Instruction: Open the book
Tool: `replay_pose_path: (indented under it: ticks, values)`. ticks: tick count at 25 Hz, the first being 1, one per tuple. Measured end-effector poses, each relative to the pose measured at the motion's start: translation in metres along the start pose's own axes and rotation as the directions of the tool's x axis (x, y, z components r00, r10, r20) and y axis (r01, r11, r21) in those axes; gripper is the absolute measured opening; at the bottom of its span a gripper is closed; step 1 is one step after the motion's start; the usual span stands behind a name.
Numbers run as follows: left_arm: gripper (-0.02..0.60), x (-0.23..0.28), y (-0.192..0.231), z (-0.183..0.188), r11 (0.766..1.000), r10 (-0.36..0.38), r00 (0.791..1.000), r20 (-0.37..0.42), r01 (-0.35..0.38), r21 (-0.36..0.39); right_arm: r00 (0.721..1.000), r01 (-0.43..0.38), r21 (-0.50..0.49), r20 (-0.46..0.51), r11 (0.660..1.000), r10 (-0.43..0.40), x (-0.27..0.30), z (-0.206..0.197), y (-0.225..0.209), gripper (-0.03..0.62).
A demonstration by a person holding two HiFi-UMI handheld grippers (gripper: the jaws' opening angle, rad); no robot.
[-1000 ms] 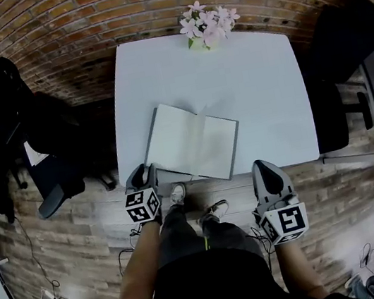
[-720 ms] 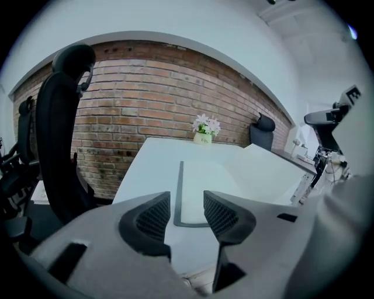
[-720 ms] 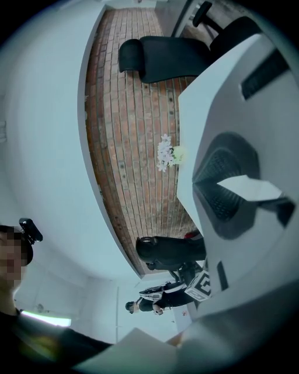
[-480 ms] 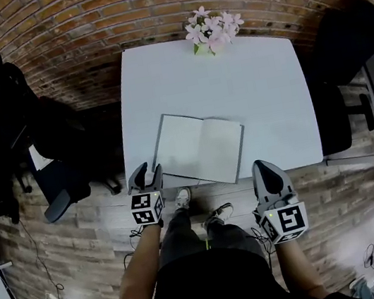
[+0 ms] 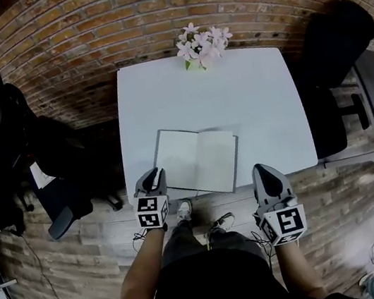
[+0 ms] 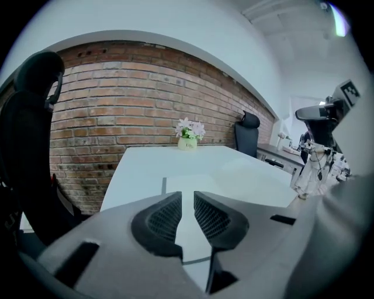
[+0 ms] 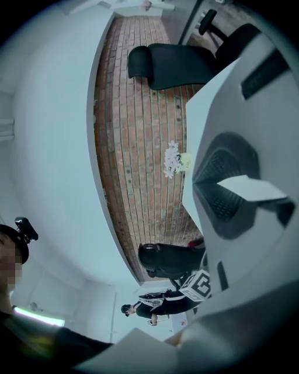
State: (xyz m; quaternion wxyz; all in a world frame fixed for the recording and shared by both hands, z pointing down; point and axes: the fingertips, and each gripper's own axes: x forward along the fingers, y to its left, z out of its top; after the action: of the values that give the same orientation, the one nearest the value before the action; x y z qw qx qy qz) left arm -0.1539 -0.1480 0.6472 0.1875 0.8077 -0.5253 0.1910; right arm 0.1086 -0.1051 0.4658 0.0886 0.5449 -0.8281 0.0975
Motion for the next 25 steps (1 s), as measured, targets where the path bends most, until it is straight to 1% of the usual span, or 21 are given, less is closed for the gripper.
replay_pose_path:
  ticks: [3,7,12,18,21,25]
  values:
    - [0.056,0.004,-0.008,0.016,0.999,-0.030,1.000,0.007,0.030,0.022,1.000,0.013,-0.001,0.025,1.000,-0.013,-0.002,0.008,-0.004,0.014]
    - [0.035,0.007,-0.018,0.042,0.997,-0.065,0.997,0.030,0.063,0.038,1.000,0.022,-0.003,0.000,1.000,-0.022,-0.004,0.011,-0.009,0.014]
    - [0.032,0.000,-0.029,0.094,0.993,-0.099,0.988,0.118,0.091,0.072,0.999,0.037,-0.001,0.023,0.999,-0.037,-0.003,0.016,-0.020,0.014]
    - [0.031,-0.018,-0.040,0.159,0.985,-0.126,0.966,0.224,0.095,0.144,0.996,0.058,-0.030,0.068,0.998,-0.056,-0.002,0.037,-0.032,0.014]
    - [0.029,-0.030,-0.047,0.190,0.980,-0.141,0.951,0.274,0.095,0.173,0.994,0.073,-0.044,0.084,0.996,-0.069,-0.002,0.047,-0.037,0.014]
    - [0.029,-0.049,-0.055,0.223,0.974,-0.157,0.931,0.331,0.091,0.206,0.993,0.076,-0.039,0.092,0.996,-0.072,-0.006,0.057,-0.040,0.014]
